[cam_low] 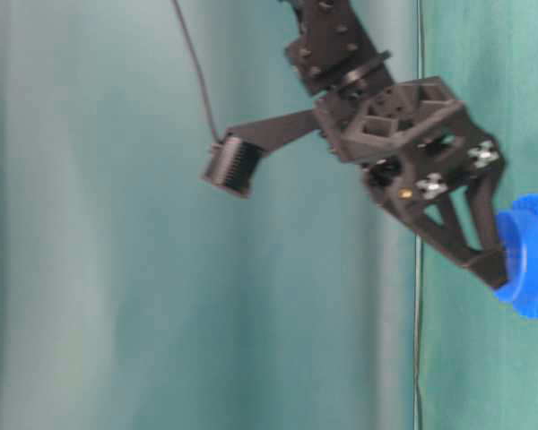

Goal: Insert the shaft placed at a random location into the center hole of the medium gear at another random location.

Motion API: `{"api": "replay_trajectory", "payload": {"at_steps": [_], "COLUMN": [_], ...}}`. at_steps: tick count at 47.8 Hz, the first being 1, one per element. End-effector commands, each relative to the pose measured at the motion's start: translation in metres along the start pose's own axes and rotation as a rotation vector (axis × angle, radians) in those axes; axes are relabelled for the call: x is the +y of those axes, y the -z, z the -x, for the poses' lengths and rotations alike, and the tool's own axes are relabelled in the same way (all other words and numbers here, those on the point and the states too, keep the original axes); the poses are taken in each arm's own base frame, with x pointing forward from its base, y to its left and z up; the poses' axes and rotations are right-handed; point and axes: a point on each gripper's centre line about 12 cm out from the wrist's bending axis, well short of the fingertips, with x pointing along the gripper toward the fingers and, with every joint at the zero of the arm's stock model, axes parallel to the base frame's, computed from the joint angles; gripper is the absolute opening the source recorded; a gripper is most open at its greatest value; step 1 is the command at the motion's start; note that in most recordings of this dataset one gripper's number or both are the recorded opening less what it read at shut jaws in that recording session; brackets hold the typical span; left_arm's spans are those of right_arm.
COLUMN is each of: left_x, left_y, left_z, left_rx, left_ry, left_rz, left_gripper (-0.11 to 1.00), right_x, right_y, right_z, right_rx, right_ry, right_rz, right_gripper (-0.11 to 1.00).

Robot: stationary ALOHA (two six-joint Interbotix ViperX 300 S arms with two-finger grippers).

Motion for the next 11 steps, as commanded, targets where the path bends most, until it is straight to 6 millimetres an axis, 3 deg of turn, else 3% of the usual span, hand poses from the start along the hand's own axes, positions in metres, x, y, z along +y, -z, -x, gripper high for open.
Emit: {"api": "replay_trajectory", "payload": {"at_steps": [1,11], "left_x": [0.001,0.001], "left_y": [-0.006,-0.006], "left_z": [-0.002,-0.002], "left_rx": [-0.015,-0.017], "left_ry": [-0.002,-0.002], "left_rz": [-0.003,-0.003], "left_gripper": [0.0,0.0], "right_x": [0.0,0.001], "right_y": [-0.032,-0.045], "right_z": [0.014,0.032], "right_rx": [-0.067,-0.086], "right_ry": [-0.002,-0.006], "right_rz": [-0.004,0.001], "right_gripper": [0.81,0.81]}}
